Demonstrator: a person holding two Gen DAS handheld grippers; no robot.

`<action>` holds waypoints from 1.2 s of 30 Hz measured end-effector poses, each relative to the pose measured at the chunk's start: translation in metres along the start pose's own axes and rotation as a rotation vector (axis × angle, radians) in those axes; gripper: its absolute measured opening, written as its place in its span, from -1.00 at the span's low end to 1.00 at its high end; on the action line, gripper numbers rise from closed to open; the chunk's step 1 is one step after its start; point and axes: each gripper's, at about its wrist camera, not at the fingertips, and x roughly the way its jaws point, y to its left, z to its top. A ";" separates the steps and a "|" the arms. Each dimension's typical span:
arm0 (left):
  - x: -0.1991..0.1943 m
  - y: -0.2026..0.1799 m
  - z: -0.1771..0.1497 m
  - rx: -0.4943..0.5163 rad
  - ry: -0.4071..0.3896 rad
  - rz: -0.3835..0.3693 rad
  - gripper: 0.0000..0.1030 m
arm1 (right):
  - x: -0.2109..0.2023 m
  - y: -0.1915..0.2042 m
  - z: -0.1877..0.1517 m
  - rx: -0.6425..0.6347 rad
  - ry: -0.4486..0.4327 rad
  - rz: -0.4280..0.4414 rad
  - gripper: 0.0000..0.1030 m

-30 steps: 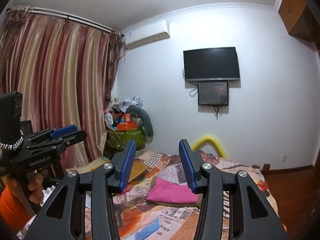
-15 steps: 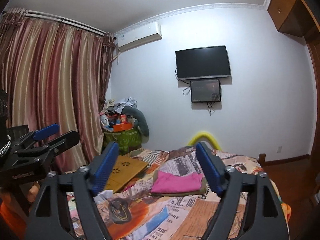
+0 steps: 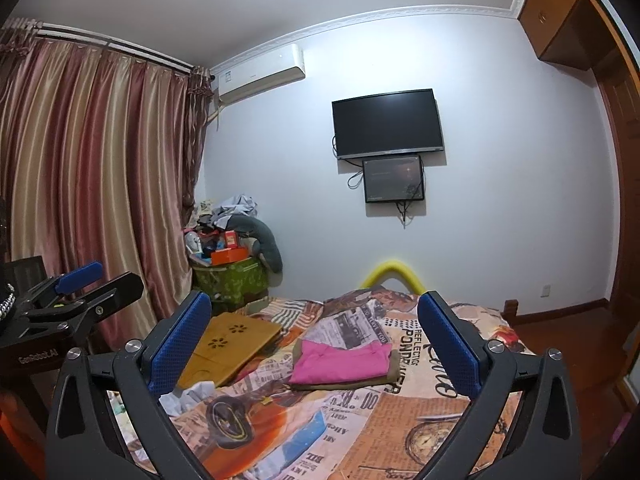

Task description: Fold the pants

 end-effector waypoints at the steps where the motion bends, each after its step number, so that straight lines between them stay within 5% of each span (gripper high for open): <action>1: 0.000 0.000 0.000 -0.002 0.000 -0.001 0.99 | 0.000 0.000 0.000 0.000 -0.001 0.000 1.00; 36: 0.012 0.006 -0.008 0.008 0.045 -0.026 1.00 | -0.004 -0.002 -0.001 0.011 0.021 -0.027 1.00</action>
